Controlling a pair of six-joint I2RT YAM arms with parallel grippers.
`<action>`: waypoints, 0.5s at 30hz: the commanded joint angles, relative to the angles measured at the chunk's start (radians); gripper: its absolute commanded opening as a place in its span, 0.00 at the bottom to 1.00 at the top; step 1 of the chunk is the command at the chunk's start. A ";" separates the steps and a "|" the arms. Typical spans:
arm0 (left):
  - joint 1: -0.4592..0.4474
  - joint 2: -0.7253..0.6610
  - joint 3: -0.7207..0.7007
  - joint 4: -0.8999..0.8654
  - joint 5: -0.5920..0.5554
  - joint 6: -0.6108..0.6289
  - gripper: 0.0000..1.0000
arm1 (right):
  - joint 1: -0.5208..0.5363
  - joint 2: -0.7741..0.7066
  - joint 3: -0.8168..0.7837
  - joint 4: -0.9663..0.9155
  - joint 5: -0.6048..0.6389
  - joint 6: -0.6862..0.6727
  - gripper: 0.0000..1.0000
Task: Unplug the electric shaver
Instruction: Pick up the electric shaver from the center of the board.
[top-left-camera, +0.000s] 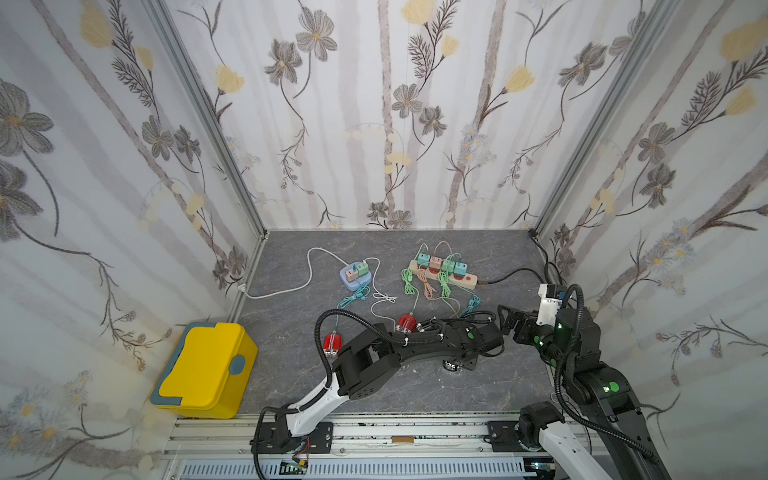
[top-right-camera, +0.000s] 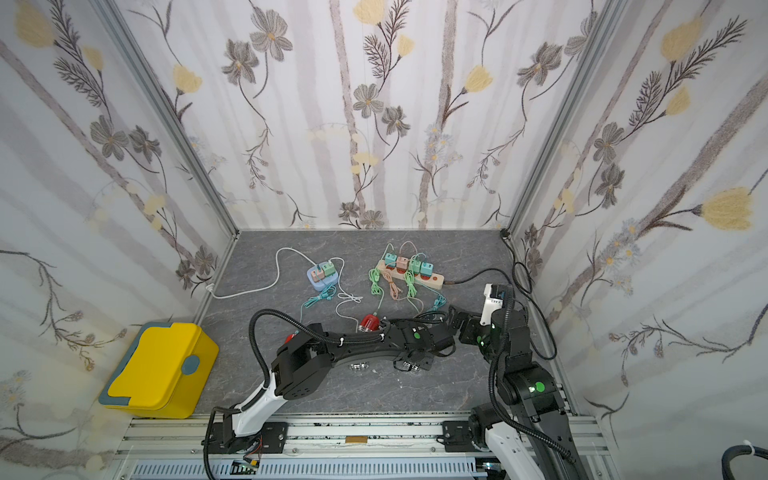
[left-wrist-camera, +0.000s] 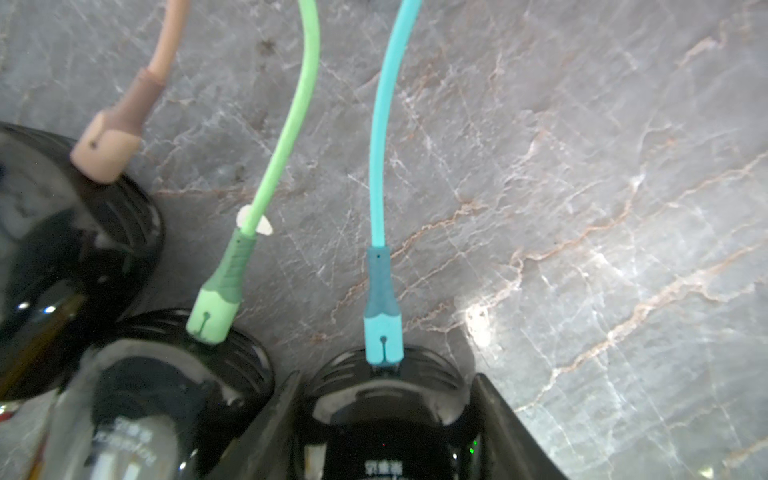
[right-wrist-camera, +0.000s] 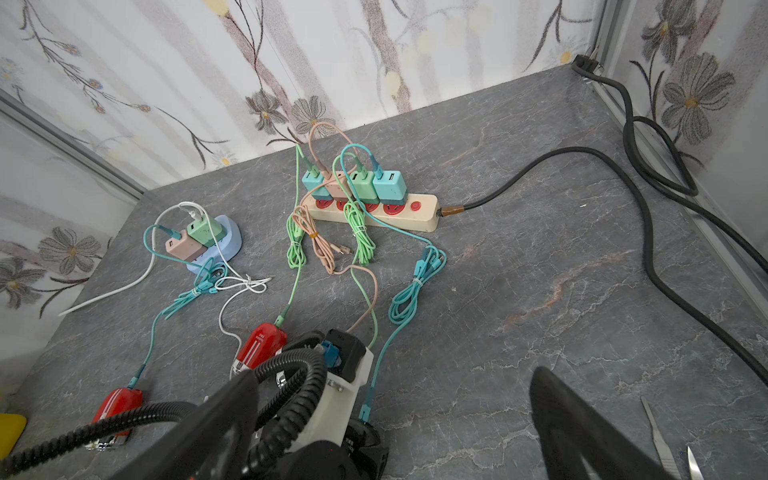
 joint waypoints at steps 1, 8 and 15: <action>0.016 -0.068 -0.081 0.039 -0.009 0.032 0.52 | 0.001 0.012 -0.037 0.064 -0.049 0.028 0.99; 0.086 -0.364 -0.472 0.481 0.117 0.131 0.45 | 0.000 0.071 -0.176 0.247 -0.213 0.125 0.93; 0.143 -0.556 -0.778 0.858 0.213 0.171 0.48 | -0.001 0.161 -0.302 0.474 -0.402 0.217 0.84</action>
